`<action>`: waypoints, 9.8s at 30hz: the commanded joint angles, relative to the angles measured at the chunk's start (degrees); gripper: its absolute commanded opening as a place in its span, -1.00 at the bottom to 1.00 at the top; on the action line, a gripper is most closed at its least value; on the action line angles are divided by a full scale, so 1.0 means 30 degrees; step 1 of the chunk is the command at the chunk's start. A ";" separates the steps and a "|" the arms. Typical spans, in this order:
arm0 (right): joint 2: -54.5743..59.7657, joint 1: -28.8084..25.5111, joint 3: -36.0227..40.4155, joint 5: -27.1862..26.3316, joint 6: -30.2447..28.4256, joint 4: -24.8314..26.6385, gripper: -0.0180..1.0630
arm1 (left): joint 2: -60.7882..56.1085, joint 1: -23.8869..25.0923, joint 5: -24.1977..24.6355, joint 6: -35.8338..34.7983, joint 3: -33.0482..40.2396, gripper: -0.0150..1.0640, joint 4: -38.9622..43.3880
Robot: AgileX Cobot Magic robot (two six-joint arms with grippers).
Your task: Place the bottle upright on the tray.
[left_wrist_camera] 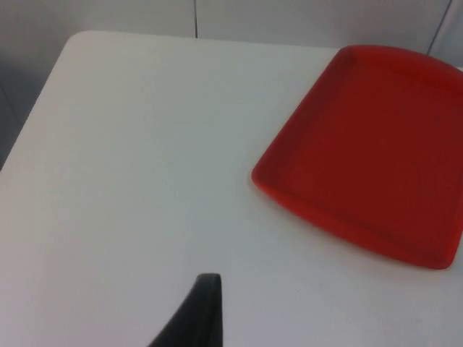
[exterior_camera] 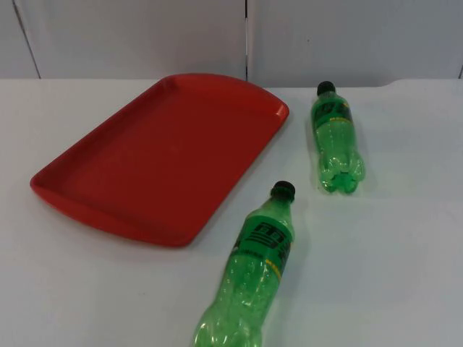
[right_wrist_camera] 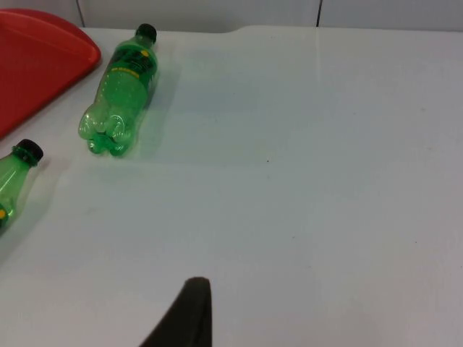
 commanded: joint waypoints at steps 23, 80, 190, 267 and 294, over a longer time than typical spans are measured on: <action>-0.0081 -0.0101 0.0095 0.0000 -0.0066 -0.0024 0.98 | 0.4895 0.0058 -0.0140 0.2431 -0.2660 0.98 -0.2206; -0.0081 -0.0101 0.0095 0.0000 -0.0066 -0.0024 0.98 | 1.6531 -0.3422 -0.1488 0.6179 -0.7454 0.97 -0.5999; -0.0081 -0.0101 0.0095 0.0000 -0.0066 -0.0024 0.98 | 3.7822 -1.5265 -0.6431 -0.4234 -1.3698 0.49 -0.1817; -0.0081 -0.0101 0.0095 0.0000 -0.0066 -0.0024 0.98 | 2.6199 -0.7012 -2.3316 -0.1994 -1.3626 -0.97 0.3322; -0.0081 -0.0101 0.0095 0.0000 -0.0066 -0.0024 0.98 | 3.3194 -0.6783 -3.2866 -0.1085 -1.2306 -0.97 0.4738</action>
